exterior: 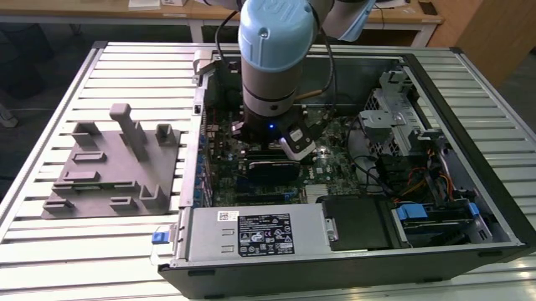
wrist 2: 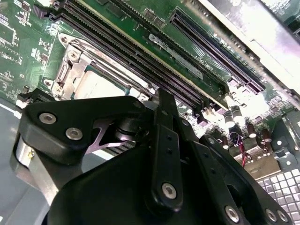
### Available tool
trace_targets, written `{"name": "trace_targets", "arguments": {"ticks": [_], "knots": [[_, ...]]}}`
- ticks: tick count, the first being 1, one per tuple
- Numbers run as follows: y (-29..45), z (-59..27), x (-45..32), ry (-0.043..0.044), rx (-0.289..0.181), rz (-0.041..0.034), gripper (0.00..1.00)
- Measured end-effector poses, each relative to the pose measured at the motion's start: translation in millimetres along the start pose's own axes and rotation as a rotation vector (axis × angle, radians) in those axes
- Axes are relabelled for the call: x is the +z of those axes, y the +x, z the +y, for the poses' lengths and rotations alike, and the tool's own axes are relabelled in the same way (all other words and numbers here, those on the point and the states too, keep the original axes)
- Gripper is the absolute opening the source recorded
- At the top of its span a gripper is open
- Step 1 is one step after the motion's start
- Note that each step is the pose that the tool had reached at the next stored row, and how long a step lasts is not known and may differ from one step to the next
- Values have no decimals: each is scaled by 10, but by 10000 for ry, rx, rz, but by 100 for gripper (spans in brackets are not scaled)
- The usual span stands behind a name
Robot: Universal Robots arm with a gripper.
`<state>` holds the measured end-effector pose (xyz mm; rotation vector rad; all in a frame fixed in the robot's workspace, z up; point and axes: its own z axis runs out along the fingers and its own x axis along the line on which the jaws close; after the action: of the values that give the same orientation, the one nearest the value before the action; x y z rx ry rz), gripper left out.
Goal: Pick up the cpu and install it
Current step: 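Install the second cpu locking lever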
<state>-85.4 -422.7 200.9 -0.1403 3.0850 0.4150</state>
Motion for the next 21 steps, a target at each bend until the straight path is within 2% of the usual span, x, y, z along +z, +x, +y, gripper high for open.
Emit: {"name": "trace_targets", "arguments": {"ticks": [2, 5, 8, 11, 16, 21], "knots": [[21, -5, 6, -65, -5, -25, 11], [50, -10, 21, -109, -17, -74, 11], [52, -15, 36, -159, -20, -93, 11], [54, -19, 52, -275, -21, -115, 11], [57, -29, 82, -303, -31, -150, 11], [57, -31, 97, -490, -28, -174, 11]]}}
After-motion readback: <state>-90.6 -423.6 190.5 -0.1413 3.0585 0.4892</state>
